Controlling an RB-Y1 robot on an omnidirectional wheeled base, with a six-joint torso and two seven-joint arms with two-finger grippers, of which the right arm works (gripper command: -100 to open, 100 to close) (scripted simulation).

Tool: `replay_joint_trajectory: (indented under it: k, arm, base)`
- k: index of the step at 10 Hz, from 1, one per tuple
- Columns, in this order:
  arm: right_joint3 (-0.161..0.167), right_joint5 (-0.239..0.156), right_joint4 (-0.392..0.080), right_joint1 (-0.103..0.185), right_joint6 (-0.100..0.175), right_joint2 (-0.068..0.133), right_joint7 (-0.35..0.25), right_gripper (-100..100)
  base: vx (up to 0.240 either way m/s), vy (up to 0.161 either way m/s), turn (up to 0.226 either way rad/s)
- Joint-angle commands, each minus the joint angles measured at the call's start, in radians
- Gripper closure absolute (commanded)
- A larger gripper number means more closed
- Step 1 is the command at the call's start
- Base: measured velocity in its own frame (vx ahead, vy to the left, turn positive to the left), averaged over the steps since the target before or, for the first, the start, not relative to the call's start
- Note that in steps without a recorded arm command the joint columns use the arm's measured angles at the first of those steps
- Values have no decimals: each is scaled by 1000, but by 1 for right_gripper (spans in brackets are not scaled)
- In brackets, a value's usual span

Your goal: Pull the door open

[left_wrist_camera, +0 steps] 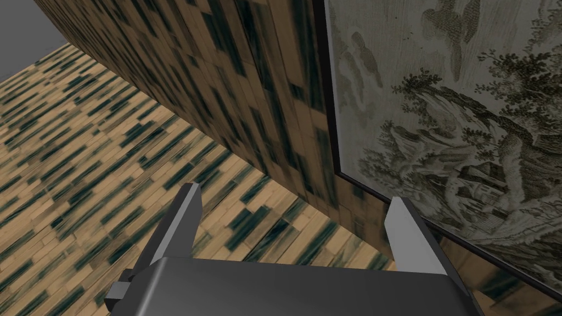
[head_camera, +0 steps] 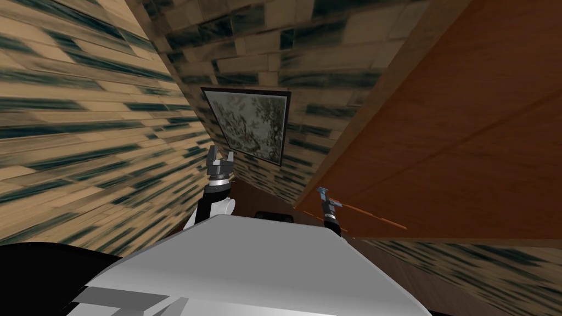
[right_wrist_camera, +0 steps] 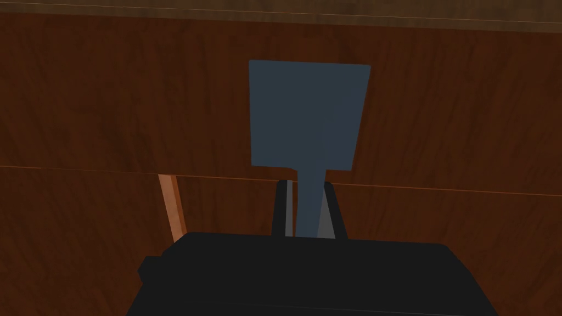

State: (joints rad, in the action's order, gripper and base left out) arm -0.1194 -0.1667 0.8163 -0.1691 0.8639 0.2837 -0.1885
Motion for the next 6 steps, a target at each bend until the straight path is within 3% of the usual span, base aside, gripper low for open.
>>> replay_joint_trajectory:
  k: [1, 6]
  arm:
    - [14, 7, -6, -9, 12, 7, -15, 100]
    - [60, 29, 2, -51, 54, 51, -74, 100]
  base:
    - [-176, -23, 95]
    - [-221, -26, 128]
